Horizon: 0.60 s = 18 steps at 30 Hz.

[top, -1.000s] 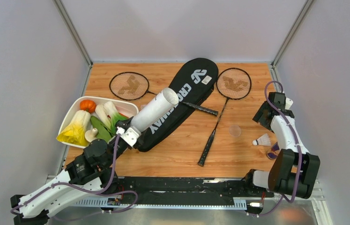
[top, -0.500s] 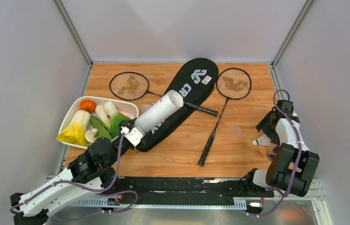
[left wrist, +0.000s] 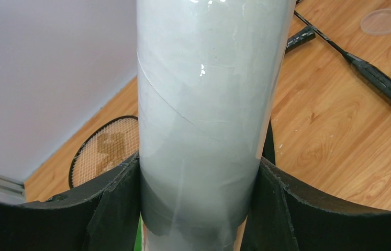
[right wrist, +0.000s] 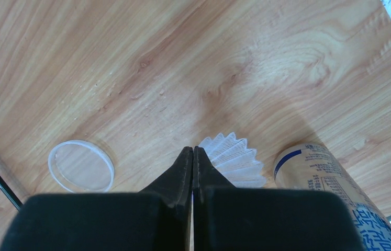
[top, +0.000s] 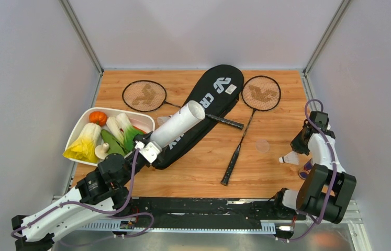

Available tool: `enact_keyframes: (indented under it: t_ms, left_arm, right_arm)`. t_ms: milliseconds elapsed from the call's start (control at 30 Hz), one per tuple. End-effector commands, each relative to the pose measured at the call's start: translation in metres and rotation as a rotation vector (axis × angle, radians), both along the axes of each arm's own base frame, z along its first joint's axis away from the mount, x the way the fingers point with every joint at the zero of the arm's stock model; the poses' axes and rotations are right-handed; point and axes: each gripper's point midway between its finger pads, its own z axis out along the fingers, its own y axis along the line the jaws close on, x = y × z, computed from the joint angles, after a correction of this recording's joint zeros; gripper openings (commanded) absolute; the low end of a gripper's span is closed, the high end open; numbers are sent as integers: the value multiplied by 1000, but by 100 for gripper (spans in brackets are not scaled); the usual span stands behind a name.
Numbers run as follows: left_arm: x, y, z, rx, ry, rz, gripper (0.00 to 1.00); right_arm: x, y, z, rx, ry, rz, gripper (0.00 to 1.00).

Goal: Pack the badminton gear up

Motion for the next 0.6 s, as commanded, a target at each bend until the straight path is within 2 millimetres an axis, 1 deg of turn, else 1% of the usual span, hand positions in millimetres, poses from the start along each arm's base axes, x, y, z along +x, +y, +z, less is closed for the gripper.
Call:
enact_keyframes:
  t_ms: [0, 133, 200, 300, 433, 500, 567]
  left_arm:
    - [0, 2, 32, -106, -50, 9, 49]
    - [0, 3, 36, -112, -55, 9, 49]
    - [-1, 3, 36, -112, -49, 7, 49]
    - [-2, 3, 38, -113, -44, 5, 49]
    - [-3, 4, 38, -106, -38, 2, 50]
    - [-3, 4, 37, -105, -36, -1, 50]
    - [-4, 3, 36, -104, -32, -2, 50]
  right_arm:
    - [18, -9, 31, -51, -107, 13, 0]
    - [26, -7, 53, -55, -171, 22, 0]
    - [33, -6, 73, -53, -229, 28, 0]
    - [49, 8, 113, -14, -359, 79, 0]
    - [69, 29, 176, 10, -536, 159, 0]
    - [78, 41, 204, 18, -603, 200, 0]
    - [86, 59, 228, 32, -657, 255, 0]
